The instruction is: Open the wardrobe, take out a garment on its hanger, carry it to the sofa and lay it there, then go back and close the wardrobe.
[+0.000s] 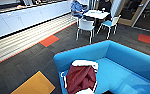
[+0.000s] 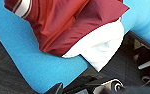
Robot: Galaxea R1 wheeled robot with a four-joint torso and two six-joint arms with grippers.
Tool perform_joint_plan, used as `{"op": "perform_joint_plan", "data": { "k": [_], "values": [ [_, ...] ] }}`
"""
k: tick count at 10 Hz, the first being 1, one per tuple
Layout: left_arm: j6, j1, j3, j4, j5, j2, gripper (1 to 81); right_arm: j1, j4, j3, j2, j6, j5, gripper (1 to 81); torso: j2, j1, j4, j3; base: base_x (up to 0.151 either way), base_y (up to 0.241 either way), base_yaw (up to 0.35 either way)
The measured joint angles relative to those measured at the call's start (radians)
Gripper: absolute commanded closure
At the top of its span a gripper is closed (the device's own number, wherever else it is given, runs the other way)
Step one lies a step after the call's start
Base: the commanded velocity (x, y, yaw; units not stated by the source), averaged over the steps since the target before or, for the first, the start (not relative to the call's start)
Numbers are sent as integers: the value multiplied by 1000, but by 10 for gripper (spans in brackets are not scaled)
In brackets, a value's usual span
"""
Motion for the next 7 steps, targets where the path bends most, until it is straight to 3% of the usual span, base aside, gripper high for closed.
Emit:
{"op": "perform_joint_plan", "data": {
  "k": [3,7],
  "values": [
    [4,114,0,36,-3,3,10,-2,-1,0,0,0,-1,10,0,0,0,3,0,0,0],
    [18,252,0,80,-8,-24,10,-7,-1,0,0,0,-3,10,-1,0,0,76,0,0,0]
  ]
}}
